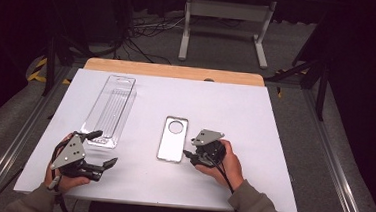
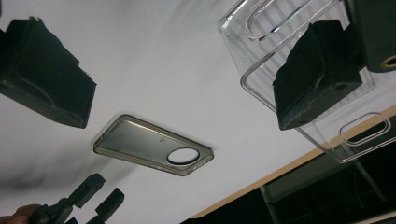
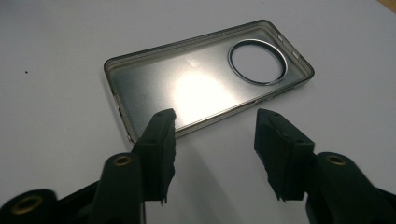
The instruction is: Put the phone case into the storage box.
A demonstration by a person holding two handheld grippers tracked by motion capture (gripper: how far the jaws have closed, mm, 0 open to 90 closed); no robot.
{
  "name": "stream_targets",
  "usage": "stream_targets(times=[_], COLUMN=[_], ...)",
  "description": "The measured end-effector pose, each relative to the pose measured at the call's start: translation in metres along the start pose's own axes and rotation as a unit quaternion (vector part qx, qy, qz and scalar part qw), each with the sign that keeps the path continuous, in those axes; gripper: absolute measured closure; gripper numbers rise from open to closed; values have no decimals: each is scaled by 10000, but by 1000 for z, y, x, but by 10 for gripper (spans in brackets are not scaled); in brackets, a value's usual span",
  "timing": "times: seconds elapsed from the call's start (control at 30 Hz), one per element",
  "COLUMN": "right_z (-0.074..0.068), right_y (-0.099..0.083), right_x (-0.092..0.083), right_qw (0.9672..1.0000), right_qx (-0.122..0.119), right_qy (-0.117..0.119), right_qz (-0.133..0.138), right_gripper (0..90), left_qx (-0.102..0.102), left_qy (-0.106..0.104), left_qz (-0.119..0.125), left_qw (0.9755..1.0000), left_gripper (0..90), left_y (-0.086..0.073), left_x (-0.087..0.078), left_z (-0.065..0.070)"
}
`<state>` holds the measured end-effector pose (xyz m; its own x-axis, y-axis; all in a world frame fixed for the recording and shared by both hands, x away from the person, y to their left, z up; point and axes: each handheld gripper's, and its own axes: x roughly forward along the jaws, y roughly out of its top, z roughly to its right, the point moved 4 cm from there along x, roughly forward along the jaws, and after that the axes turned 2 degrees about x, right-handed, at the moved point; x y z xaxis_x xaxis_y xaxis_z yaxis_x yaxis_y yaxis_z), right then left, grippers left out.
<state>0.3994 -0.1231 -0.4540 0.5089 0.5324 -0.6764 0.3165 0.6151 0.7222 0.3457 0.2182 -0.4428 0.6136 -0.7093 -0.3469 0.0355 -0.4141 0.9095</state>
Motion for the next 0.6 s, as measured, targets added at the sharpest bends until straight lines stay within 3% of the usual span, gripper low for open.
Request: stream_targets(times=[0.1, 0.23, 0.37, 0.47, 0.6], right_z=[2, 7, 13, 21, 30], right_y=[2, 5, 10, 16, 25], right_x=[-1, -4, -9, -11, -12], right_qw=[9999, 9995, 9987, 9980, 9978], right_qx=[64, 136, 208, 211, 340], right_qy=[-143, -265, -266, -461, -475], right_qz=[23, 136, 369, 375, 324], right_gripper=[330, 239, 184, 169, 169], left_qx=[-23, -35, -43, -23, -55], left_qy=[-10, 50, 44, 25, 13], left_qz=[5, 47, 57, 33, -11], left_qw=[10000, 10000, 10000, 10000, 10000], left_gripper=[63, 62, 62, 62, 61], left_y=[0, 1, 1, 0, 0], left_x=[0, 0, 0, 1, 2], left_z=[0, 0, 0, 0, 1])
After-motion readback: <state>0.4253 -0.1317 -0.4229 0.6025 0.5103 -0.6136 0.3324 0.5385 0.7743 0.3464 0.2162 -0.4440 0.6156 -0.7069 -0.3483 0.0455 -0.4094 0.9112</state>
